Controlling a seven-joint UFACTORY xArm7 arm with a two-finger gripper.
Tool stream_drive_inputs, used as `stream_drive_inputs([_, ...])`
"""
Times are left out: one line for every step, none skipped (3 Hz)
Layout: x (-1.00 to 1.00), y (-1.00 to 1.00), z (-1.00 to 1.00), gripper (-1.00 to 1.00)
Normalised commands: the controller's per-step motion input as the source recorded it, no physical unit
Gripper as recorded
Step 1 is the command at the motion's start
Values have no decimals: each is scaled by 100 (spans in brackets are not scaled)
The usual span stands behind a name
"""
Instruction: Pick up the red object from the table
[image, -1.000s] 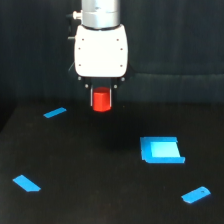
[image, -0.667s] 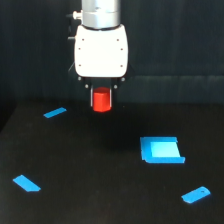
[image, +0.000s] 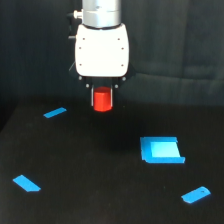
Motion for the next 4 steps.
stream_drive_inputs([-4,0,4,-100])
stream_drive_inputs([12,2,8,-95])
stream_drive_inputs([2,2,-8,-100])
stream_drive_inputs([7,-2,5,-99])
